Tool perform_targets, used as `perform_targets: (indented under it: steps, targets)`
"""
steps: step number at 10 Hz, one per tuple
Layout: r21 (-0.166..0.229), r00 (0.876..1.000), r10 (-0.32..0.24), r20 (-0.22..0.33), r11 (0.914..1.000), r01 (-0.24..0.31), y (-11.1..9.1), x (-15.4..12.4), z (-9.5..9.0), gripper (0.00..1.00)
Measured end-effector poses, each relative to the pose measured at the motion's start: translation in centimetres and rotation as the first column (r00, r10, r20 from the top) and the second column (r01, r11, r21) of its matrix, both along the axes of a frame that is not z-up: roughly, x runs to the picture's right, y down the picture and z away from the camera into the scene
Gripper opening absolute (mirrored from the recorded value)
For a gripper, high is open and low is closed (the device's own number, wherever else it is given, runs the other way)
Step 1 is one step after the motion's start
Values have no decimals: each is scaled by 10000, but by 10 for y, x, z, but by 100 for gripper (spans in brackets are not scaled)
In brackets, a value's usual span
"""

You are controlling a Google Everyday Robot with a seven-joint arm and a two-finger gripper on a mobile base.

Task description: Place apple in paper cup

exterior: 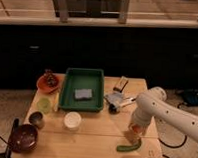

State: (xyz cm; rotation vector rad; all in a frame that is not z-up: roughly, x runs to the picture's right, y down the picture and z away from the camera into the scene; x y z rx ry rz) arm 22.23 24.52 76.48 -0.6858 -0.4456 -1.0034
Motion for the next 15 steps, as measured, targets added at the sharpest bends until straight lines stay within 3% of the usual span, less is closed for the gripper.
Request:
perform_targets:
  steps: [6, 10, 12, 15]
  targets:
    - [193, 9985, -542, -41, 9983, 543, -15, -23, -14, 1]
    - [350, 9958, -915, 2, 9952, 915, -27, -58, -23, 1]
    - [425, 9941, -1081, 14, 9932, 1080, -29, -59, -27, 1]
    - [552, 9894, -1436, 208, 9883, 1423, -37, -91, -34, 1]
